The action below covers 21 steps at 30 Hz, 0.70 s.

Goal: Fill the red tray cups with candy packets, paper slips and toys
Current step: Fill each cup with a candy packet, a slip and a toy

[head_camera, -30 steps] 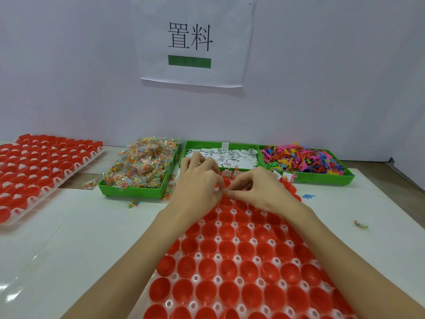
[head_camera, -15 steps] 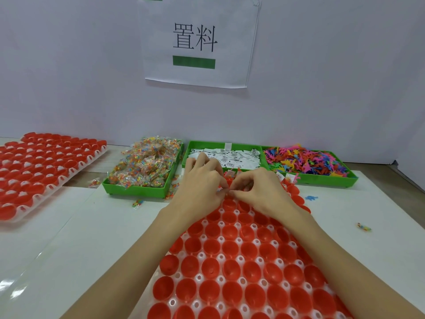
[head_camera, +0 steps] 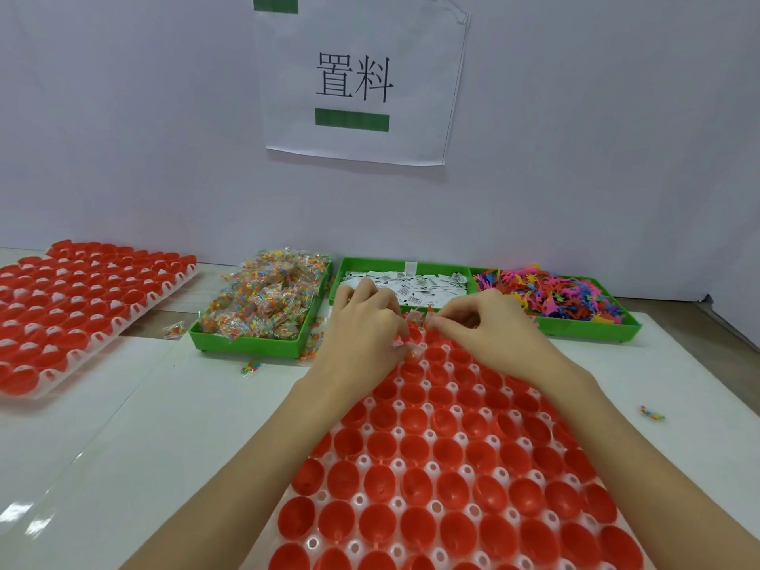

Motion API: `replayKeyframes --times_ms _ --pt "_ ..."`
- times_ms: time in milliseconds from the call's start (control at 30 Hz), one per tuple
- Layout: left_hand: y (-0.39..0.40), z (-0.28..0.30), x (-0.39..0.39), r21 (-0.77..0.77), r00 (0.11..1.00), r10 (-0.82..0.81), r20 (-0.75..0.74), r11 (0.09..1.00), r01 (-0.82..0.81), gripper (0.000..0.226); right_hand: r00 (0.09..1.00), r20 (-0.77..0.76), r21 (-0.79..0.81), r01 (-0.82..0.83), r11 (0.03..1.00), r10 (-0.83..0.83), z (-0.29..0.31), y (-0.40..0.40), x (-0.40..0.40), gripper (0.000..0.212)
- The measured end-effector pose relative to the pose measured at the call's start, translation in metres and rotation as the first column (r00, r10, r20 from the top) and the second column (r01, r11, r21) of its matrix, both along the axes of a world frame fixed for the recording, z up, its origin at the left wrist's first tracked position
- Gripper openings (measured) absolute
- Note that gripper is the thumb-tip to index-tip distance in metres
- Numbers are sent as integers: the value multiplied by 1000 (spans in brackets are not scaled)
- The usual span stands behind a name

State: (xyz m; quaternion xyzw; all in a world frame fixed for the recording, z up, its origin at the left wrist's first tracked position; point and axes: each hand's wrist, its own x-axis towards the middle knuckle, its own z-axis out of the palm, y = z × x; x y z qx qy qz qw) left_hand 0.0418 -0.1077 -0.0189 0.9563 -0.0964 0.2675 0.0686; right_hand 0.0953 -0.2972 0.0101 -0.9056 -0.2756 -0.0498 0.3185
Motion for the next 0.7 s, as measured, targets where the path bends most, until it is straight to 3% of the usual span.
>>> replayKeyframes --times_ms 200,333,467,700 --pt "23 27 -4 -56 998 55 -38 997 -57 22 998 -56 65 6 998 -2 13 -14 2 21" --pt "67 33 -16 -117 969 197 -147 970 -215 27 997 -76 108 0 994 8 19 -18 3 21" --pt "104 5 -42 -15 906 368 -209 925 -379 27 995 -97 140 -4 990 17 23 -22 2 22" --pt "116 -20 -55 -122 971 217 -95 966 -228 25 994 -108 146 3 989 13 26 -25 -1 22"
